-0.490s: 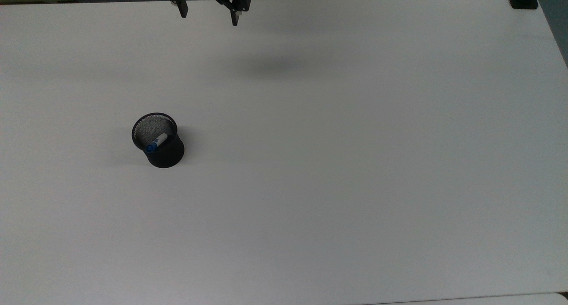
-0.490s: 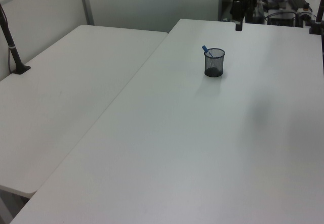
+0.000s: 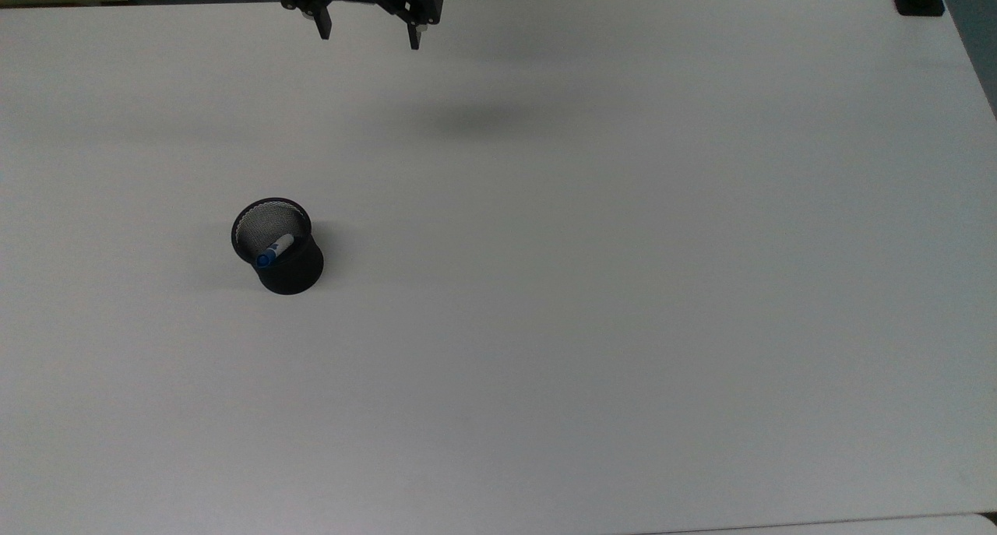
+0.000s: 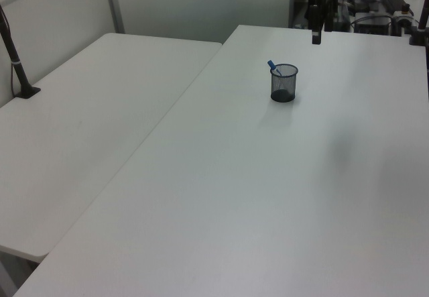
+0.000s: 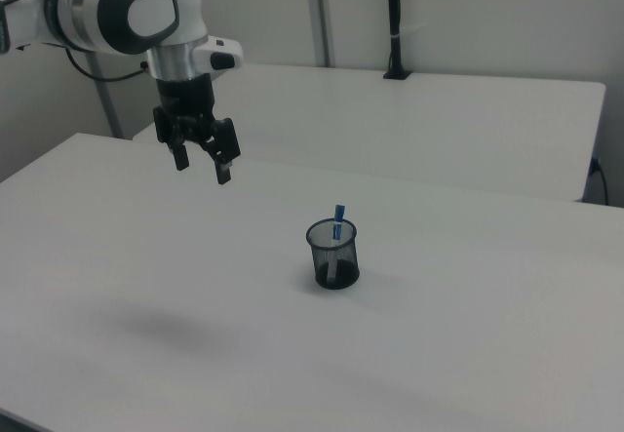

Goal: Remove the marker
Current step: 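Move the gripper down over the black mesh cup toward the marker, then lower the gripper and close it on the blue-capped marker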

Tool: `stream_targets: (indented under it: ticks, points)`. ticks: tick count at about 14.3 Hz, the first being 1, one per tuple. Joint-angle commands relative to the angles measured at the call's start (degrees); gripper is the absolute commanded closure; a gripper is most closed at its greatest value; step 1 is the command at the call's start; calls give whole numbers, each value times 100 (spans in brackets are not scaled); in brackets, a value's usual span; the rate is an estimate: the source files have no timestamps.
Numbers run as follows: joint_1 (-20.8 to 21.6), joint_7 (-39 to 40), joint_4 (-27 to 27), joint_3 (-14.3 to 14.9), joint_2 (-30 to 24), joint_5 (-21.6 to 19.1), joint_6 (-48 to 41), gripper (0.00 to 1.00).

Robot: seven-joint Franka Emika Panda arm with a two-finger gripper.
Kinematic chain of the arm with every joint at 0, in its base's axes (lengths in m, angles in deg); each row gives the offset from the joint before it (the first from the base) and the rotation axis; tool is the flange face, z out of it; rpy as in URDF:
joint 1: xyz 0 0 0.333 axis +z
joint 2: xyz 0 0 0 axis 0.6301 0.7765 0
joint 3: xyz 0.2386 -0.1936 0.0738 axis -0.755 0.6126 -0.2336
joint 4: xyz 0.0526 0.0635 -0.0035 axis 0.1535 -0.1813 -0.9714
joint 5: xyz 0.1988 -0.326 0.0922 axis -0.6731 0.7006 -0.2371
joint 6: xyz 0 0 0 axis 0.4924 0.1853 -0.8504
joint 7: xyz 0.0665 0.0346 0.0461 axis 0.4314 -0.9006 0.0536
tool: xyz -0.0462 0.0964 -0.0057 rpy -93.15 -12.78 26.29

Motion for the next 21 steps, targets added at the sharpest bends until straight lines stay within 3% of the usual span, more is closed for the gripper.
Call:
stream_targets:
  ticks: [1,5,9,12,15,19,21]
  points:
    - [33,114,2,33,-1,38,85,0]
    - [-46,114,134,60,131,30,874,0]
    - [-90,114,134,376,420,38,2043,0]
    - [-90,289,134,665,885,38,2860,0]
    - [-90,1036,134,982,1396,3,3459,0]
    - [-72,1107,564,1123,2116,-14,3715,3]
    - [-46,1090,565,1194,2267,-75,3907,10]
